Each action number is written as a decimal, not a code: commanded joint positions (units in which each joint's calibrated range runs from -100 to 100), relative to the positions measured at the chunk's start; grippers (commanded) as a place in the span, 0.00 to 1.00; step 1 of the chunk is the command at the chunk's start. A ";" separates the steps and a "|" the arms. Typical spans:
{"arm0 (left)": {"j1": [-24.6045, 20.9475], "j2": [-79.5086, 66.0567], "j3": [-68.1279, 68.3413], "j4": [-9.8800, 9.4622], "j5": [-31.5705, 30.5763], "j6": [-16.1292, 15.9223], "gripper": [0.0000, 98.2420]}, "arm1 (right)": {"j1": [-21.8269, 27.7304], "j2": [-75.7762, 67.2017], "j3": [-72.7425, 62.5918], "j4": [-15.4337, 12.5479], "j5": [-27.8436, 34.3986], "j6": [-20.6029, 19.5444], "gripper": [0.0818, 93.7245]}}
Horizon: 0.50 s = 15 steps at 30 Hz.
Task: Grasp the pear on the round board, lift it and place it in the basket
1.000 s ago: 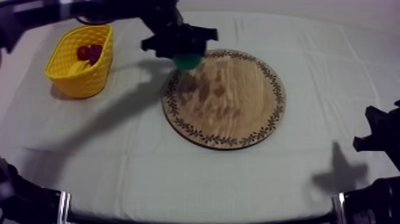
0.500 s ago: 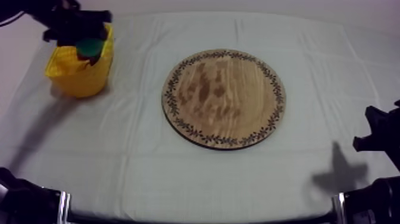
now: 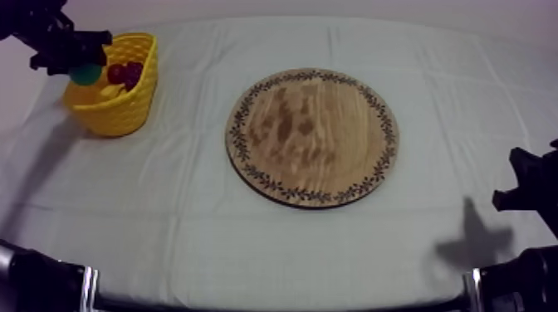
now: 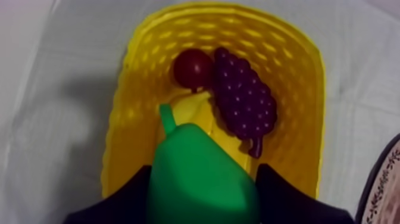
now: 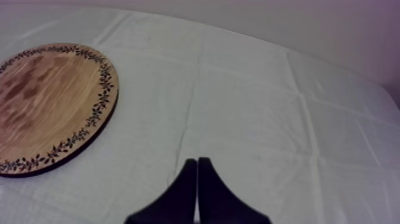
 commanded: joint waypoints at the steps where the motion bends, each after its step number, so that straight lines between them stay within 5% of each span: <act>1: -0.08 1.84 -0.58 0.05 -0.50 0.04 0.46 | 0.00 -0.05 0.00 0.02 0.01 0.00 0.00; 9: 0.06 3.98 -1.67 0.20 -2.30 0.34 0.50 | 0.00 -0.05 0.00 0.02 0.01 0.00 0.00; 15: 0.38 4.13 -0.82 0.43 -2.34 1.21 0.71 | 0.00 -0.05 0.00 0.02 0.01 0.00 0.00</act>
